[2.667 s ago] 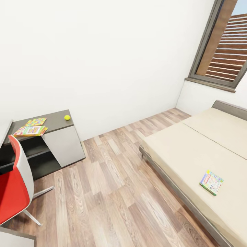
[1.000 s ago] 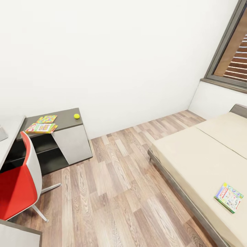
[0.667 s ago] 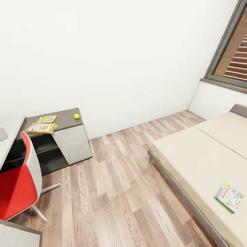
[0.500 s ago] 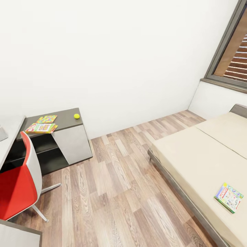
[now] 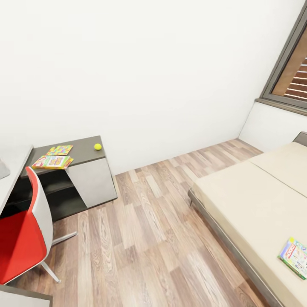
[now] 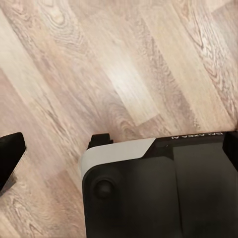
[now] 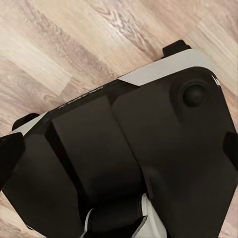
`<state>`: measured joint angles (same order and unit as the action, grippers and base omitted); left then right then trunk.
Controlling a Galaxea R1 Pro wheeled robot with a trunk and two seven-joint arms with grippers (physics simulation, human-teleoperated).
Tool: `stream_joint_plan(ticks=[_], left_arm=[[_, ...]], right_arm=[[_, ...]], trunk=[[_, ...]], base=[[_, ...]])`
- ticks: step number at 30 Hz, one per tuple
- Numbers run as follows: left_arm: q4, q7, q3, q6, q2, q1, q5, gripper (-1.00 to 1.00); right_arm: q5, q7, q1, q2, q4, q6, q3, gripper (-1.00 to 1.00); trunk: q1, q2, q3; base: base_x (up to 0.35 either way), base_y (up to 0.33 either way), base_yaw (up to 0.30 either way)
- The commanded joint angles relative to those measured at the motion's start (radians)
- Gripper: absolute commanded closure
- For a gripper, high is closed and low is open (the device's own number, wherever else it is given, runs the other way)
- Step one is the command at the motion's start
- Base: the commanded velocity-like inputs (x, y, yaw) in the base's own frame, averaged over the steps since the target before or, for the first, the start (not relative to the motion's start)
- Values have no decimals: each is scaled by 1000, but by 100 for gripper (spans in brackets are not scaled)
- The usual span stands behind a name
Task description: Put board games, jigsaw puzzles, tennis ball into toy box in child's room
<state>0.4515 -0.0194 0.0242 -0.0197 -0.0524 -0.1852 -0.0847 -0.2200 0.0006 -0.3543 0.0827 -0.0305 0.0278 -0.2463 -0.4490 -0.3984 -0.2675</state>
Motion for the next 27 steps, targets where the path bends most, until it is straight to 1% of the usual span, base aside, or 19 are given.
stream_joint_plan(ticks=[1,17,27], left_arm=[[1,-2,2,-2,0,0,-9,-100],[1,-4,2,1,-1,0,-9,-100],[1,-5,2,1,-1,0,-9,-100]], right_arm=[[-10,-1,0,0,-2,3,1,-100],[-10,-3,0,1,-2,3,1,-100],[-10,-2,0,0,-2,3,1,-100]], trunk=[[-1,-2,-2],[-1,-2,-19],[-1,-2,-21]], base=[[297,90,136],[324,15,191],[330,0,32]])
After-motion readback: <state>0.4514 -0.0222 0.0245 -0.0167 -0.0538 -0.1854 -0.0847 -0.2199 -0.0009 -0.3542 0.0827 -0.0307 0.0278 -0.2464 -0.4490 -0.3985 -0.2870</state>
